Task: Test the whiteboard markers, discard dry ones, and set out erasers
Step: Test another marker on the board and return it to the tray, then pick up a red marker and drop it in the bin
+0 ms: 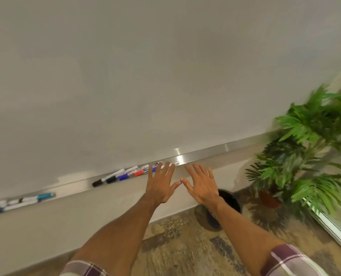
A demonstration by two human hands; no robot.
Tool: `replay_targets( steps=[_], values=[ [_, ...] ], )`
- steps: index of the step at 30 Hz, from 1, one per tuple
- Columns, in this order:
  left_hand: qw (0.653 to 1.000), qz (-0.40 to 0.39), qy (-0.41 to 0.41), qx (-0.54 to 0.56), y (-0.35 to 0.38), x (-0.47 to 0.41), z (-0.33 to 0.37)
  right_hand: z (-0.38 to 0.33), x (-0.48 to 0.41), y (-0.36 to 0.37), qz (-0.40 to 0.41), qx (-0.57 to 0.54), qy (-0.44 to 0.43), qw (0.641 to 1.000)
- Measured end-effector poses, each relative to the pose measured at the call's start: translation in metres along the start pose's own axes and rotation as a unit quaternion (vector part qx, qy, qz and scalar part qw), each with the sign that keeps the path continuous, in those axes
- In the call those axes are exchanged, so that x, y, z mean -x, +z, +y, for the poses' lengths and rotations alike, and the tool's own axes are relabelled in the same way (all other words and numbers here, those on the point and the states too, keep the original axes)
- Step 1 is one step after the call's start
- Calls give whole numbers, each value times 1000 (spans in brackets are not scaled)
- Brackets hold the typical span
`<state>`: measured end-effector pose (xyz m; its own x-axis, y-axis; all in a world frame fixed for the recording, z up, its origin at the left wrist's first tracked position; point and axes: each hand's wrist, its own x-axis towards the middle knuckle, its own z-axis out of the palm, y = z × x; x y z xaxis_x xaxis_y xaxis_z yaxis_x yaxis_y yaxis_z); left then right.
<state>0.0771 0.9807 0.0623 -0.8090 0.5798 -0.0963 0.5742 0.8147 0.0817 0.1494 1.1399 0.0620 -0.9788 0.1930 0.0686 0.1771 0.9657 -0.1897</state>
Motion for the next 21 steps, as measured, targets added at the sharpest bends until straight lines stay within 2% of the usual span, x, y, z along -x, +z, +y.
replay_targets(
  steps=[10, 21],
  values=[
    [988, 36, -150, 5, 1, 109, -90, -117, 10, 12, -22, -11, -161, 987],
    [951, 40, -305, 16, 9, 246, -216, -296, 35, 43, -68, -2, -287, 955]
  ],
)
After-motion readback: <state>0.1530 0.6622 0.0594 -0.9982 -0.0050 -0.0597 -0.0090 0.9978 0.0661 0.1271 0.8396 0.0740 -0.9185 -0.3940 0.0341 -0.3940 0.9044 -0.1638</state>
